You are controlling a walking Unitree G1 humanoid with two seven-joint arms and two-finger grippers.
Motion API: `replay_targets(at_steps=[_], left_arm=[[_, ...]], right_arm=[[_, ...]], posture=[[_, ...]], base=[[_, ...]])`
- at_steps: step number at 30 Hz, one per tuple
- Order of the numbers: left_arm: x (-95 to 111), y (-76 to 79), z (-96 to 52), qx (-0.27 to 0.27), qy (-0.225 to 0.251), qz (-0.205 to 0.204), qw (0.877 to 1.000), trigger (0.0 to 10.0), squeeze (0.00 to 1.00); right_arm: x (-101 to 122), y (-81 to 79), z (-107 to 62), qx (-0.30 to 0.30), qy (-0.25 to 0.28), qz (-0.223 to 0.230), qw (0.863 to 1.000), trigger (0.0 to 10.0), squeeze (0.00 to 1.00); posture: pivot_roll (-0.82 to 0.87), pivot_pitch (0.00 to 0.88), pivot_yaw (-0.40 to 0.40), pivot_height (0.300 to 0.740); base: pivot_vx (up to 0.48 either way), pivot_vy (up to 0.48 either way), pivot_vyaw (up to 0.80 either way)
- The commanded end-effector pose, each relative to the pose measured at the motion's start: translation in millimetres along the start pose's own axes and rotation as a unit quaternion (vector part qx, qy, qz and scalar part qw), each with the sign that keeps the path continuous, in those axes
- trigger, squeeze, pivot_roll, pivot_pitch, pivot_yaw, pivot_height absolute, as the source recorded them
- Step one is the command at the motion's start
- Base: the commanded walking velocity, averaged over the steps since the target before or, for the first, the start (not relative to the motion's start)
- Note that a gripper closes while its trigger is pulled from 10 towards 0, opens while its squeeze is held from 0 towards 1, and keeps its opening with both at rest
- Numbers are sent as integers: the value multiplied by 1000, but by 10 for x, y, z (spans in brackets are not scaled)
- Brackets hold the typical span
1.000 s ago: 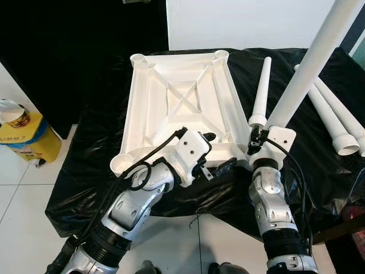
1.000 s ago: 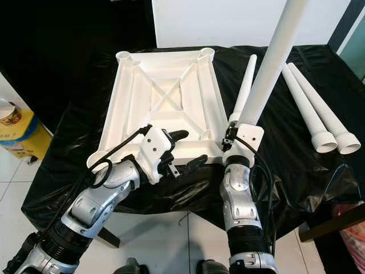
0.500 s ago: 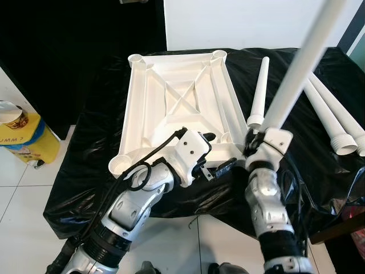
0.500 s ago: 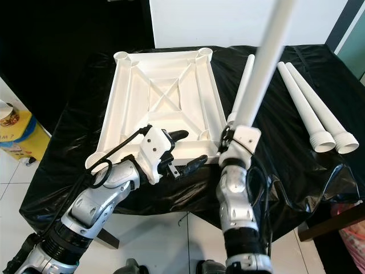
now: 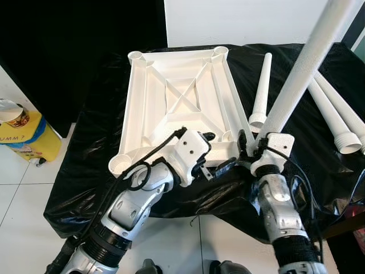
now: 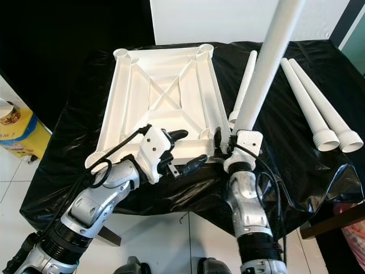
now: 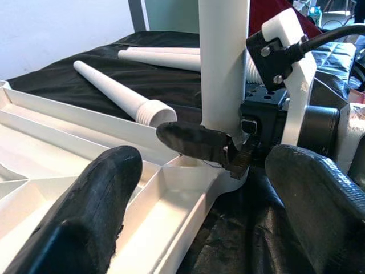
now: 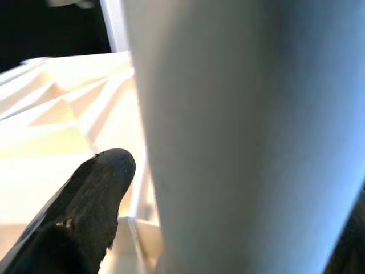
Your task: Building children table
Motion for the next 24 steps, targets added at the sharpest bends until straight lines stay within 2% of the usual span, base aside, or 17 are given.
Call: replay_targets(at_steps=[1,7,9,12,17,18,19,21,22,23,24], left_arm=[[28,37,-27,-32,11,6,999,10000,0],[16,70,-32,-44,9,7,999,10000,0],[-14,106,-36,-59,1,13,998,10000,0],[-36,131,-43,-70,-6,18,997,10000,0],[-45,138,-45,-73,-9,21,997,10000,0],[-47,138,-45,-74,-9,22,997,10000,0],[-47,135,-45,-74,-10,23,997,10000,0],[-47,135,-45,-74,-10,23,997,10000,0],[-47,131,-45,-74,-11,24,997,10000,0],[-46,124,-46,-73,-11,24,997,10000,0],[-45,119,-48,-72,-11,25,997,10000,0]], right_arm=[[71,-2,47,33,7,0,999,10000,0],[100,49,97,69,-7,-13,998,10000,0],[106,89,147,110,-30,-28,993,10000,0],[99,111,177,140,-52,-39,988,10000,0],[95,131,198,159,-65,-48,984,10000,0],[95,140,207,167,-72,-51,982,8196,0],[96,151,214,172,-76,-52,981,7176,0],[96,151,214,172,-76,-52,981,7176,0],[95,161,219,177,-80,-53,980,4784,0],[94,173,221,179,-82,-53,979,2863,0],[93,188,220,178,-83,-53,979,1373,0]], posture=[[36,101,27,740],[35,101,30,740],[36,101,32,740],[36,102,35,740],[38,103,36,740],[38,104,37,740],[40,104,37,740],[40,104,37,740],[41,104,37,740],[42,103,38,740],[42,103,38,740]], base=[[0,0,0],[0,0,0],[0,0,0],[0,0,0],[0,0,0],[0,0,0],[0,0,0],[0,0,0],[0,0,0],[0,0,0],[0,0,0]])
Point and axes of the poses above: a point about 5 cm out from each wrist's last joint towards the gripper, its own z axis pointing out of the wrist towards the gripper, its own x axis along the axis of the wrist's last joint, y = z × x, the point moved 1 cm from there along z, pointing out of the wrist towards the gripper, and after that the axes turned 14 degrees about z, right-handed, at the moved point
